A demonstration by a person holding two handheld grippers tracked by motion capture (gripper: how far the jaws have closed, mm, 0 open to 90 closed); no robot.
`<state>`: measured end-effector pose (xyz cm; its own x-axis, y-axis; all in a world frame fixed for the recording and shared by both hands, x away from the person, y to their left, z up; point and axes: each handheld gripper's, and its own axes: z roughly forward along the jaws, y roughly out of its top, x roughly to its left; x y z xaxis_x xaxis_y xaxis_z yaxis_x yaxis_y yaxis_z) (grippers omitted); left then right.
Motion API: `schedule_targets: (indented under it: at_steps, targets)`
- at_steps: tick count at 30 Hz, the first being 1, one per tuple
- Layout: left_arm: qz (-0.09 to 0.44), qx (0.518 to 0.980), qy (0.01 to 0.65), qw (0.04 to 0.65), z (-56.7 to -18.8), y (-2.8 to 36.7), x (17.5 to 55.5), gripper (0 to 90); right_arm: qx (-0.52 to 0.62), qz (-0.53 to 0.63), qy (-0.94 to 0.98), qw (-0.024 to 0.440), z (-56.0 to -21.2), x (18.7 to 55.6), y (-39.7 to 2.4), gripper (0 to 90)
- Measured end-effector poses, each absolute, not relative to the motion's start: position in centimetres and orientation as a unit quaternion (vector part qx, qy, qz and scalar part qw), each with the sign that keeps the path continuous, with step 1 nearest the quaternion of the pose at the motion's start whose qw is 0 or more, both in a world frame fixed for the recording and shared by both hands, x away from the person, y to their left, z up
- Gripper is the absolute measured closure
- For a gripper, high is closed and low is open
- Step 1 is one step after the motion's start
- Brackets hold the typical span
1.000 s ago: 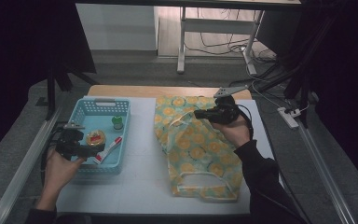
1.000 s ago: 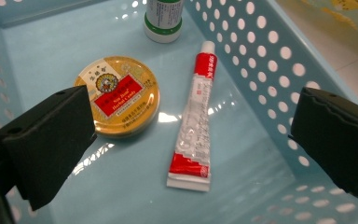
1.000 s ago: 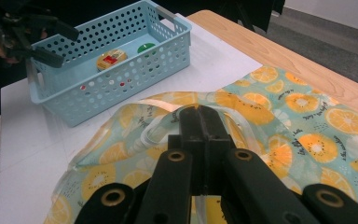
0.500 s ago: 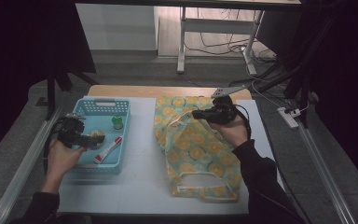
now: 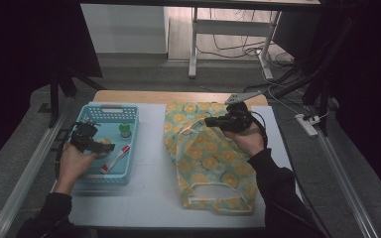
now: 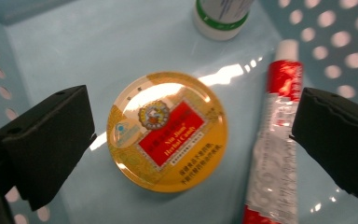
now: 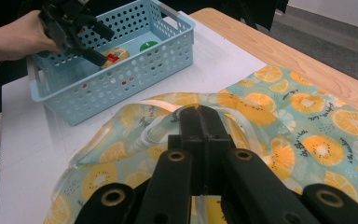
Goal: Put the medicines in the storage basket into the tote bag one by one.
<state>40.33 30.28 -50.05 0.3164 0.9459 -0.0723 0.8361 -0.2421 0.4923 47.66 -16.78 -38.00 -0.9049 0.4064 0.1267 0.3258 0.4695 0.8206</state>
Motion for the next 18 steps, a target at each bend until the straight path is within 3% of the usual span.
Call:
schedule_targets:
  at_steps: [13,18]
  targets:
    - [0.076,0.783,0.594,0.168,-51.5,30.2,41.8,0.0,0.209,0.466,0.859,0.040,-38.2,47.6,-16.3,90.0]
    - [0.072,0.785,0.596,0.152,-51.8,30.1,42.0,7.5,0.209,0.467,0.858,0.040,-38.3,47.6,-16.3,90.0]
